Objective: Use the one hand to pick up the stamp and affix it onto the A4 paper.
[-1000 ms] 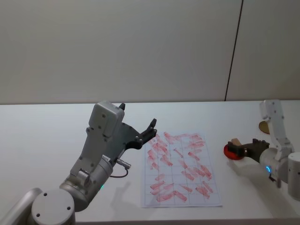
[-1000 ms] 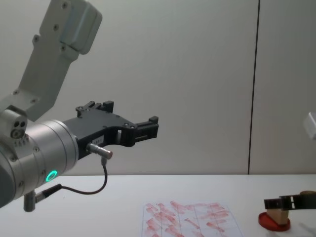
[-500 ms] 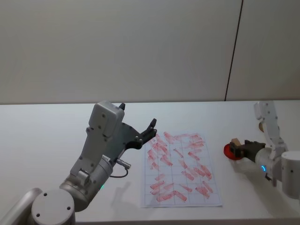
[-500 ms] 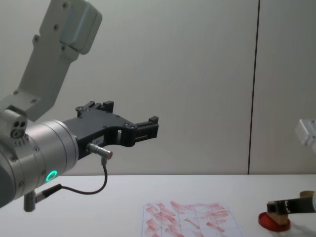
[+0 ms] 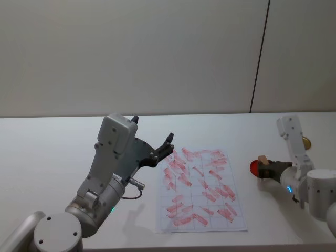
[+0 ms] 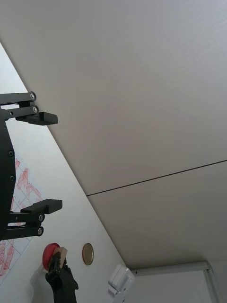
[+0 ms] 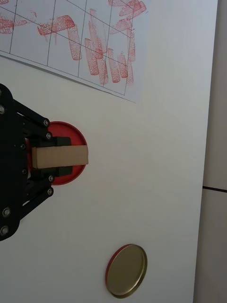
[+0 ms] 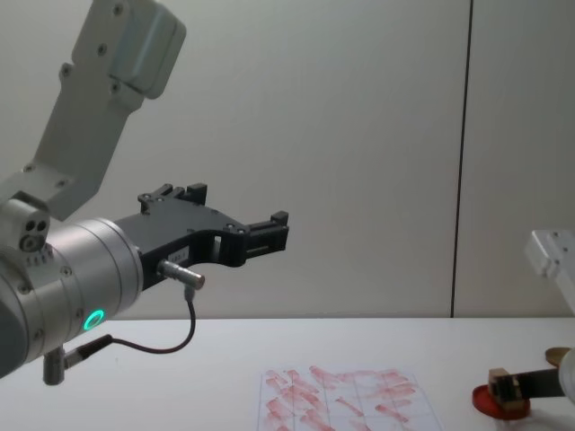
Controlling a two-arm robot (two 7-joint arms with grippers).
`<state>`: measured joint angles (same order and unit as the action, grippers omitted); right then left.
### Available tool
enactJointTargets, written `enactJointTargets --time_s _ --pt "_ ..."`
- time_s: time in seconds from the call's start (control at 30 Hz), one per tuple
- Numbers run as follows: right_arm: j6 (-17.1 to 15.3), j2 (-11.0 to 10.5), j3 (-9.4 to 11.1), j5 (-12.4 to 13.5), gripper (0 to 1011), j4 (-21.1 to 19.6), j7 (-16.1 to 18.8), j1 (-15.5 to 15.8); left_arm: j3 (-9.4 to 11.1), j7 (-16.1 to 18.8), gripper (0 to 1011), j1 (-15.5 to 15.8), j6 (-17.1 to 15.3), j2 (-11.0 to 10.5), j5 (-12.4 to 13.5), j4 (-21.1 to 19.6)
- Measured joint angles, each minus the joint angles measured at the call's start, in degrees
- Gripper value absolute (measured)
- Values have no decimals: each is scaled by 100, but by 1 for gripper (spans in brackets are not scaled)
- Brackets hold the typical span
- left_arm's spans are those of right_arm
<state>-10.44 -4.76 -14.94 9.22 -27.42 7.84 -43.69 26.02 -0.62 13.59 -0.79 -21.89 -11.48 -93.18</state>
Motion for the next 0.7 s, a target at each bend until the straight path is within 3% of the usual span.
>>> enactJointTargets --time_s 0.7 --pt "56 132 -23 -111 220 689 -113 -353 0 0 993 0 0 0 0 0"
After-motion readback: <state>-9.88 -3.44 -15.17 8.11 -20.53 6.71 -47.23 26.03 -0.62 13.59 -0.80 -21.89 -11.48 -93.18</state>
